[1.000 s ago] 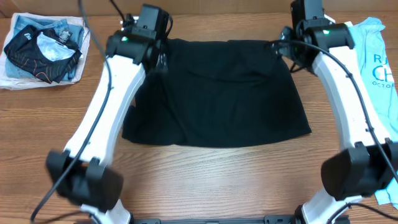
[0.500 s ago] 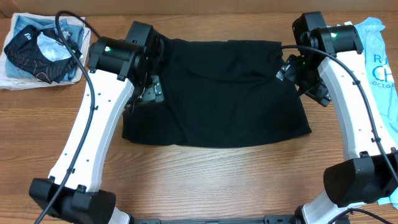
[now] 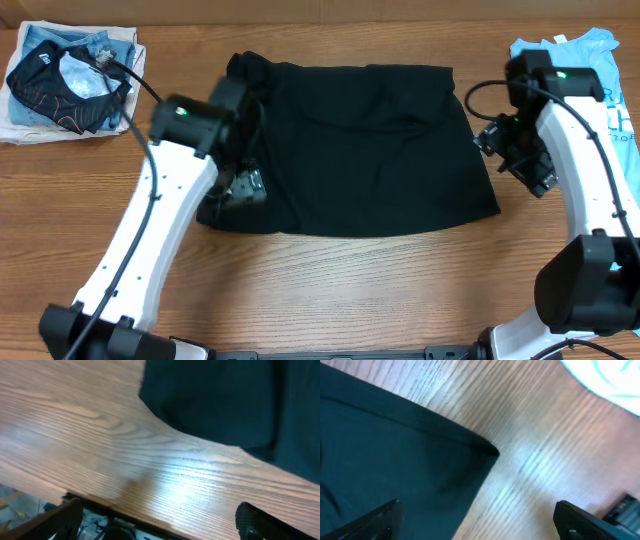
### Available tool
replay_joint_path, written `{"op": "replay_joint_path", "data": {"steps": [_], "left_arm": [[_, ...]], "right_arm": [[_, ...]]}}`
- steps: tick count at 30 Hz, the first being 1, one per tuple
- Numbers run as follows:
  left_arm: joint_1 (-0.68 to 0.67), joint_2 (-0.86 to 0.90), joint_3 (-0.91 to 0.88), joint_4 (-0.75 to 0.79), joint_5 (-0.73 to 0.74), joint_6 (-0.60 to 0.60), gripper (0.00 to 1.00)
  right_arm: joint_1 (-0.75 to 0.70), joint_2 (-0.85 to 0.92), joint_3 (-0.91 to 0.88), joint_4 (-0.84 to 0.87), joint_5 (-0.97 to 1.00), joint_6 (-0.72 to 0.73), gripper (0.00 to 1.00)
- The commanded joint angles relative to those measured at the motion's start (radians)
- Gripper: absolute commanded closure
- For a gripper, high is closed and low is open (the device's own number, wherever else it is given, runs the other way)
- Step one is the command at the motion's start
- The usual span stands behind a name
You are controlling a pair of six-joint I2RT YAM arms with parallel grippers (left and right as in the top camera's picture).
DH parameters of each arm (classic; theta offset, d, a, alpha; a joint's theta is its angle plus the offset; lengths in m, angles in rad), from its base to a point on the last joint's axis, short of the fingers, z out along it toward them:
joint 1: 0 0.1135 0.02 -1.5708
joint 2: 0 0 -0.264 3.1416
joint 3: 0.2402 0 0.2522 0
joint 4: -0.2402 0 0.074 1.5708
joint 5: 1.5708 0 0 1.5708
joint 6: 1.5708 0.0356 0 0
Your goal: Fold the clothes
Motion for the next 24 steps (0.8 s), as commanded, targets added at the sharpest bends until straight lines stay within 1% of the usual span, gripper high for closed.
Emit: {"op": "replay_joint_path", "data": {"steps": [1, 2, 7, 16, 19, 24], "left_arm": [[-0.006, -0.005, -0.117, 0.069, 0.065, -0.021, 0.00], [-0.006, -0.004, -0.148, 0.093, 0.072, -0.021, 0.00], [-0.004, -0.004, -0.276, 0.203, 0.143, -0.021, 0.00], [0.006, -0.004, -0.394, 0.312, 0.156, -0.021, 0.00], [0.007, -0.004, -0.415, 0.343, 0.156, -0.021, 0.00], [0.007, -0.003, -0.436, 0.379, 0.157, -0.021, 0.00]], "right_arm": [[-0.009, -0.021, -0.065, 0.052, -0.121, -0.103, 0.00], [-0.009, -0.021, -0.085, 0.070, -0.137, -0.122, 0.00], [-0.010, -0.019, -0.196, 0.150, -0.147, -0.123, 0.00], [-0.035, -0.016, -0.444, 0.415, -0.205, -0.114, 0.00], [-0.052, -0.016, -0.472, 0.454, -0.205, -0.114, 0.06], [-0.080, -0.015, -0.474, 0.448, -0.204, -0.115, 0.17]]}}
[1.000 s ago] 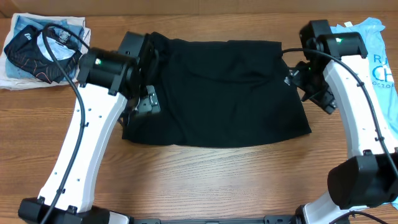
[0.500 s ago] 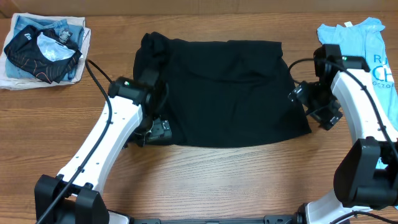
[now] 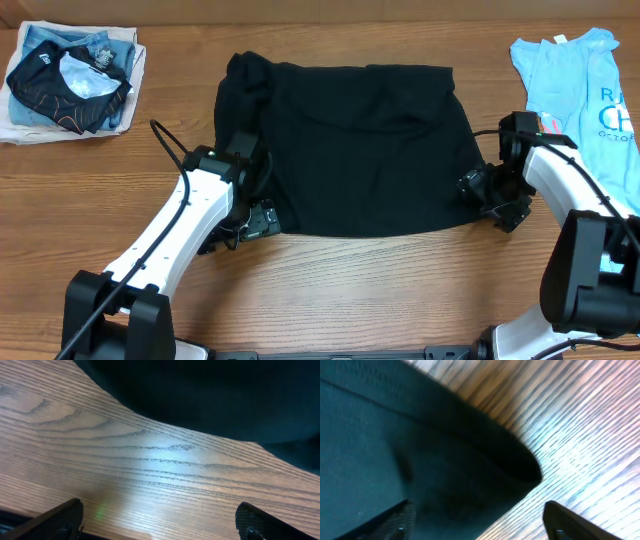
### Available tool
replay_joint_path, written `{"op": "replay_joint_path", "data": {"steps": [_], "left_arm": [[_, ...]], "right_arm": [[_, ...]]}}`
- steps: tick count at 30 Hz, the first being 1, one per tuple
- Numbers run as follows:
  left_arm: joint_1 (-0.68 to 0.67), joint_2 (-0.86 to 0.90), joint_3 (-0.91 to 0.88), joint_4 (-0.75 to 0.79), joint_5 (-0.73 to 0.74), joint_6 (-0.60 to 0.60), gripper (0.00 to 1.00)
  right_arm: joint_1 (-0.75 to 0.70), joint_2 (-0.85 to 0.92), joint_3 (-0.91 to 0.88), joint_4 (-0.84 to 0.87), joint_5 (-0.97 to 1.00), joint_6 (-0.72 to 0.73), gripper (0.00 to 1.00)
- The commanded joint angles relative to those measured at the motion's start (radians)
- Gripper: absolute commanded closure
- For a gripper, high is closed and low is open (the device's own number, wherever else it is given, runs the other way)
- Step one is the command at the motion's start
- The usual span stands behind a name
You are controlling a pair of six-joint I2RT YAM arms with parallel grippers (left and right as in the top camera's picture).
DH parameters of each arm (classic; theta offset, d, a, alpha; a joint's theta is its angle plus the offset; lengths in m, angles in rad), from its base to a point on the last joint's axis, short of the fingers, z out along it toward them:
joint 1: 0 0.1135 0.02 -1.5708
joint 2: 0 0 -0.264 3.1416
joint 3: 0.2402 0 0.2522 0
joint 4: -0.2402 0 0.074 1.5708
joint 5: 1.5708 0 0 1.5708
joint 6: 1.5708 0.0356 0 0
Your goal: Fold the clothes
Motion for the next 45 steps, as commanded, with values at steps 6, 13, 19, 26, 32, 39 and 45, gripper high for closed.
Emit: {"op": "replay_joint_path", "data": {"steps": [6, 13, 19, 26, 32, 39, 45], "left_arm": [[0.008, -0.003, -0.021, 0.040, 0.012, -0.014, 0.00], [0.008, 0.000, -0.021, 0.053, 0.011, -0.005, 0.00], [0.086, 0.011, -0.021, 0.093, 0.020, 0.024, 0.00], [0.244, 0.043, -0.021, 0.108, 0.022, 0.025, 0.00], [0.275, 0.106, -0.021, 0.158, 0.051, 0.059, 0.02], [0.275, 0.148, -0.021, 0.257, 0.090, 0.062, 0.03], [0.275, 0.187, -0.021, 0.262, 0.108, 0.062, 0.21]], "right_arm": [[-0.018, -0.014, -0.014, -0.009, -0.006, 0.003, 0.40], [-0.018, -0.014, -0.093, 0.054, -0.006, 0.019, 0.41], [-0.018, -0.014, -0.097, 0.067, -0.009, 0.026, 0.40], [-0.018, -0.014, -0.097, 0.071, -0.009, 0.026, 0.39], [-0.018, -0.014, -0.097, 0.077, -0.009, 0.026, 0.39], [-0.018, -0.014, -0.097, 0.077, -0.009, 0.025, 0.39], [-0.018, -0.014, -0.097, 0.077, -0.009, 0.025, 0.44]]}}
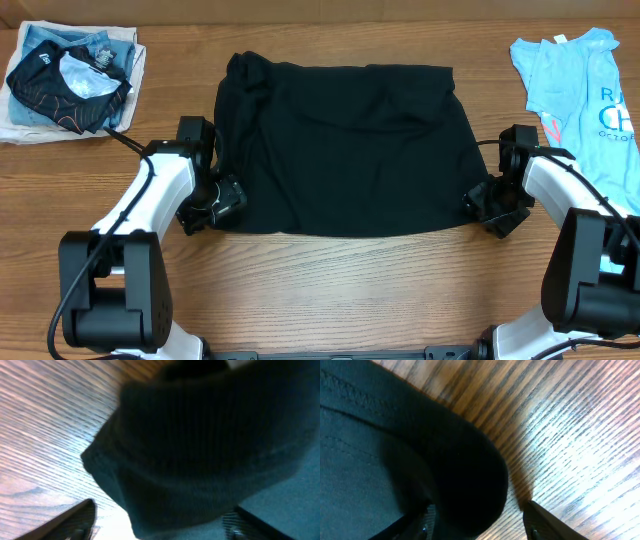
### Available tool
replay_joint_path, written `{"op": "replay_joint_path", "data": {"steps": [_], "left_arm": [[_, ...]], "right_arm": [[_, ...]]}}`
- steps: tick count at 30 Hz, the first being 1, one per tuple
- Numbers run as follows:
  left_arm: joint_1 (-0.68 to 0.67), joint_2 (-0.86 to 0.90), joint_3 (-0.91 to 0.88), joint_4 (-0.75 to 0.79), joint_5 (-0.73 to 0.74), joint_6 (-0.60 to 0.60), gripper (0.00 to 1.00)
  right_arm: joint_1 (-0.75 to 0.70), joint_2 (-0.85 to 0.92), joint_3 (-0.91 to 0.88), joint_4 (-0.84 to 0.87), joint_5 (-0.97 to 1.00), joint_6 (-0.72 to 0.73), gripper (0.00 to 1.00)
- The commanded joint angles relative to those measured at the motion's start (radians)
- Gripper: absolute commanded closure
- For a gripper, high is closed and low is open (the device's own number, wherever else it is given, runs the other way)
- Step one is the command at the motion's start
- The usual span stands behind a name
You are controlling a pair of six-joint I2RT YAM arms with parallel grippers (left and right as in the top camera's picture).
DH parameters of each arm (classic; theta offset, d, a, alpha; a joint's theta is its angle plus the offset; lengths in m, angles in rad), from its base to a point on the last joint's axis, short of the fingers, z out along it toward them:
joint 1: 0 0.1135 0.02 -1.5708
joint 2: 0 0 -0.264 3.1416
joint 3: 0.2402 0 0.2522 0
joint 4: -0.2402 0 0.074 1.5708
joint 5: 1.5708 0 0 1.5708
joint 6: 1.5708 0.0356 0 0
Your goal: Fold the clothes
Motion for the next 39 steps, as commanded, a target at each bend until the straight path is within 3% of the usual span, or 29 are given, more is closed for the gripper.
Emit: {"op": "replay_joint_path", "data": {"steps": [1, 6, 9, 16, 27, 31, 39], "left_arm": [[0.000, 0.043, -0.010, -0.005, 0.029, 0.014, 0.25], [0.000, 0.094, -0.010, -0.016, 0.030, 0.018, 0.56], [0.000, 0.100, -0.010, -0.019, 0.029, 0.038, 0.96], [0.000, 0.072, 0.078, -0.184, -0.018, 0.051, 0.96], [0.000, -0.063, 0.409, -0.531, -0.079, 0.082, 0.94], [0.000, -0.066, 0.468, -0.493, -0.079, 0.096, 0.89], [-0.001, 0.015, 0.466, -0.306, -0.071, 0.096, 0.89]], "right_arm": [[-0.002, -0.014, -0.006, 0.006, -0.005, 0.005, 0.49], [-0.002, -0.014, -0.006, -0.002, -0.005, 0.006, 0.71], [-0.002, -0.014, -0.006, -0.001, -0.005, 0.006, 0.96], [-0.002, -0.047, 0.032, -0.020, -0.002, 0.006, 0.96], [-0.002, -0.259, 0.201, -0.164, -0.002, 0.007, 0.96], [-0.002, -0.290, 0.234, -0.141, -0.002, 0.011, 0.96], [-0.001, -0.254, 0.231, -0.033, -0.002, 0.040, 0.96]]}}
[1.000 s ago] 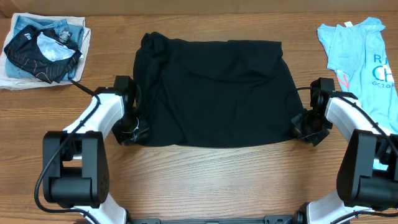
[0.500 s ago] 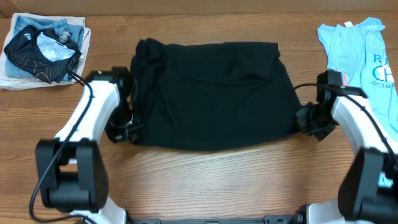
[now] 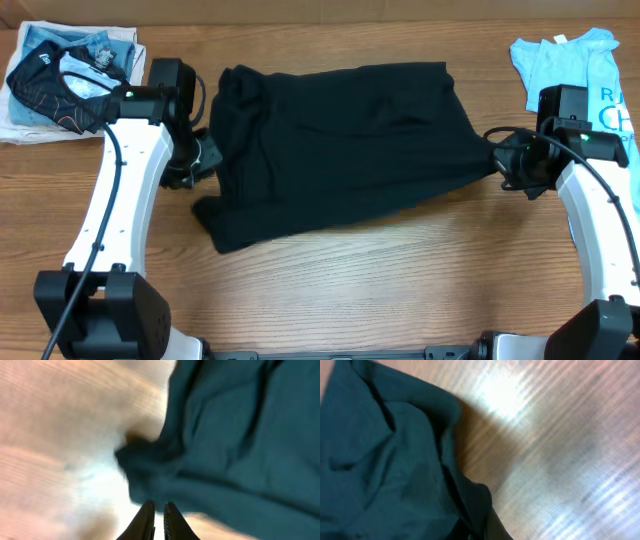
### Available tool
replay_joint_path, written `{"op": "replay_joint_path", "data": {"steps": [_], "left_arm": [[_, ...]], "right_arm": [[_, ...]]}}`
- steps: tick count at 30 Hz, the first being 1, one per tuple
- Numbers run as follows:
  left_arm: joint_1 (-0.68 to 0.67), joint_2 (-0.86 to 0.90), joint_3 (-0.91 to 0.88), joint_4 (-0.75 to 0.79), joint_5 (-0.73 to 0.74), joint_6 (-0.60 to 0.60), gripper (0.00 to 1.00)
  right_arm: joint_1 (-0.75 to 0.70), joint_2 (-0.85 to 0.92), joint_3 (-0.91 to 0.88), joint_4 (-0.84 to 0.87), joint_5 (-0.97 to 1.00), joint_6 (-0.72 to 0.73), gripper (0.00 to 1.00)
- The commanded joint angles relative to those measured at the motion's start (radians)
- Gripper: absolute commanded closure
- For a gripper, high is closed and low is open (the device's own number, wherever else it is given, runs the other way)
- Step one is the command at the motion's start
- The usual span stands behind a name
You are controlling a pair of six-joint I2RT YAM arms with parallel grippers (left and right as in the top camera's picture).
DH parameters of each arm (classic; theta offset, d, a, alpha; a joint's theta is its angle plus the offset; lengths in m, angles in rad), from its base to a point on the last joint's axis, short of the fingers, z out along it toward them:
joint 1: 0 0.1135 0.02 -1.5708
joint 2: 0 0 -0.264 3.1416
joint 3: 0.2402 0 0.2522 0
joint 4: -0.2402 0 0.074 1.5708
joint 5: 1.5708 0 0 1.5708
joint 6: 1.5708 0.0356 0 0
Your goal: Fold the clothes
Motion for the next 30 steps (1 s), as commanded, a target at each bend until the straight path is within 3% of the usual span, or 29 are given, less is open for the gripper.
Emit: {"op": "replay_joint_path", "data": {"steps": [1, 5, 11, 13, 14, 15, 16, 17, 22, 30], "left_arm": [[-0.001, 0.073, 0.017, 0.079, -0.012, 0.020, 0.89], [-0.001, 0.155, 0.018, 0.113, 0.050, 0.046, 0.89], [-0.007, 0.150, 0.018, 0.036, 0.103, 0.065, 0.85], [-0.008, 0.148, 0.018, 0.008, 0.082, 0.064, 0.65], [-0.008, 0.148, 0.018, -0.003, 0.080, 0.065, 0.42], [-0.008, 0.151, 0.016, -0.018, 0.081, 0.065, 0.30], [-0.008, 0.154, 0.012, -0.029, 0.085, 0.065, 0.19], [-0.008, 0.154, 0.003, -0.043, 0.090, 0.065, 0.15], [-0.028, 0.154, -0.108, -0.084, 0.117, 0.072, 0.16], [-0.038, 0.156, -0.284, 0.060, 0.145, 0.051, 0.17]], "right_arm": [[-0.001, 0.021, 0.020, 0.066, 0.012, 0.019, 0.96], [-0.001, 0.043, 0.020, 0.136, 0.013, 0.019, 0.96], [-0.001, 0.043, 0.020, 0.151, 0.022, 0.019, 0.96], [-0.001, 0.043, 0.020, 0.148, 0.022, 0.019, 0.96], [-0.001, 0.043, 0.020, 0.146, 0.021, 0.019, 0.96], [-0.001, 0.043, 0.020, 0.146, 0.021, 0.019, 0.96], [-0.001, 0.043, 0.020, 0.145, 0.021, 0.019, 0.96], [-0.001, 0.043, 0.020, 0.143, 0.021, 0.019, 0.96], [-0.001, 0.043, 0.019, 0.119, 0.021, 0.019, 0.96], [-0.001, 0.043, 0.019, 0.112, 0.020, 0.019, 0.96]]}}
